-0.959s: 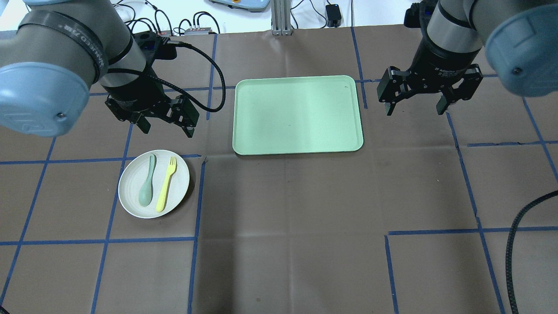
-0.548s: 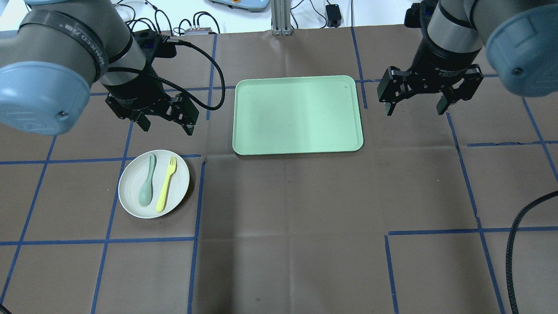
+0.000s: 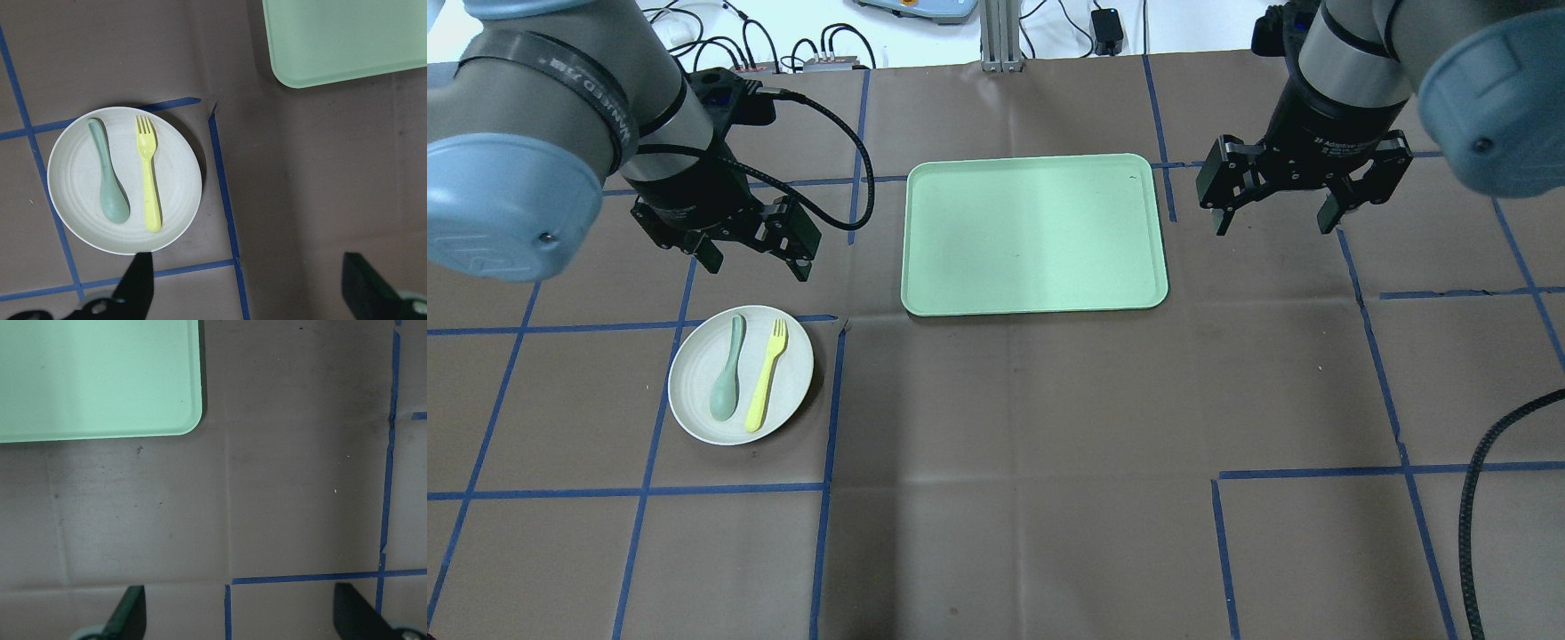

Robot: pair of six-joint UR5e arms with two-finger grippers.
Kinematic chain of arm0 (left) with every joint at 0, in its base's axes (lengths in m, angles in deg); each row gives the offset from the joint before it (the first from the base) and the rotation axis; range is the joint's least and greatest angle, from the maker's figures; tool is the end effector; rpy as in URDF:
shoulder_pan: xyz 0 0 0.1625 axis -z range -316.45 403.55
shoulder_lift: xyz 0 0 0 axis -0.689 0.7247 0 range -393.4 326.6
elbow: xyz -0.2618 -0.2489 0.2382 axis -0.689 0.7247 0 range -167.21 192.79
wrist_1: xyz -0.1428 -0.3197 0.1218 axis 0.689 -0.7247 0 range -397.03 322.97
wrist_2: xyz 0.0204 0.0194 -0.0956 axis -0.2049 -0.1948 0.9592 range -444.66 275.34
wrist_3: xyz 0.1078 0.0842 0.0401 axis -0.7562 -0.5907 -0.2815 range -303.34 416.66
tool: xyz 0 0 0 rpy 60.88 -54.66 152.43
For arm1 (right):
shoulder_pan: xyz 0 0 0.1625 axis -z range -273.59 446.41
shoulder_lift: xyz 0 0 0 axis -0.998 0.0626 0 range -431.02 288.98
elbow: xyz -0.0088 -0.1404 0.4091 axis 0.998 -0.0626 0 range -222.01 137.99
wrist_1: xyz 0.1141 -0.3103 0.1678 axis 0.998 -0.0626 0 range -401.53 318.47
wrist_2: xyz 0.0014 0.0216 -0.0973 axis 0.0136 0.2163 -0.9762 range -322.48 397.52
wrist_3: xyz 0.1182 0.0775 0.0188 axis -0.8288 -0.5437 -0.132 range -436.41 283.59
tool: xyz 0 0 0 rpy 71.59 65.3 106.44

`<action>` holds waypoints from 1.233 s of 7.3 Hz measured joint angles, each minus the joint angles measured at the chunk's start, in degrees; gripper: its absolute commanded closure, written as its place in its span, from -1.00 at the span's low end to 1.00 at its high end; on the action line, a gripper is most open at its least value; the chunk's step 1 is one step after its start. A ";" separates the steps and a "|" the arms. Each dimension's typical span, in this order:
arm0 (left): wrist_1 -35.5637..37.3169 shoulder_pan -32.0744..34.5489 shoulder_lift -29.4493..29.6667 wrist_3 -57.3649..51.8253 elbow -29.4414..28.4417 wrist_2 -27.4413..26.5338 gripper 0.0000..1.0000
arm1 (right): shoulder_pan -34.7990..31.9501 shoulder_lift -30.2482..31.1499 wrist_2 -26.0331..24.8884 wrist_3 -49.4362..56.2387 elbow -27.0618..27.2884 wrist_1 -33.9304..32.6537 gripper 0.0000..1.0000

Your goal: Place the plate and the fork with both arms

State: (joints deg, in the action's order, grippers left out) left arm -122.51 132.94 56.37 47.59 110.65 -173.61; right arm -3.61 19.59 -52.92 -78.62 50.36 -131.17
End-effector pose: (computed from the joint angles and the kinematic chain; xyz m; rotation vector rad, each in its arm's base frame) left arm -0.1313 -0.4344 0.4015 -0.2289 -3.1092 -0.0819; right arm 0.1325 -0.4355 0.4383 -0.0596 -3.1321 -0.0576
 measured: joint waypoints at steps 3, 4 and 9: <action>0.22 -3.45 0.18 -1.40 1.26 0.10 -1.00 | 0.01 -0.02 0.00 -0.01 0.00 0.00 -1.00; 0.30 -6.07 0.38 -3.98 1.93 0.12 -1.00 | 0.02 -0.06 0.00 0.01 0.00 -0.01 -1.00; 16.36 -20.82 2.10 -20.98 14.74 0.49 -1.00 | -0.01 -0.09 0.00 0.01 0.00 0.01 -1.00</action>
State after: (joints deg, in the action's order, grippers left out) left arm -106.14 112.13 58.46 26.62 125.39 -173.12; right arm -3.62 19.50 -52.92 -78.61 50.36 -131.16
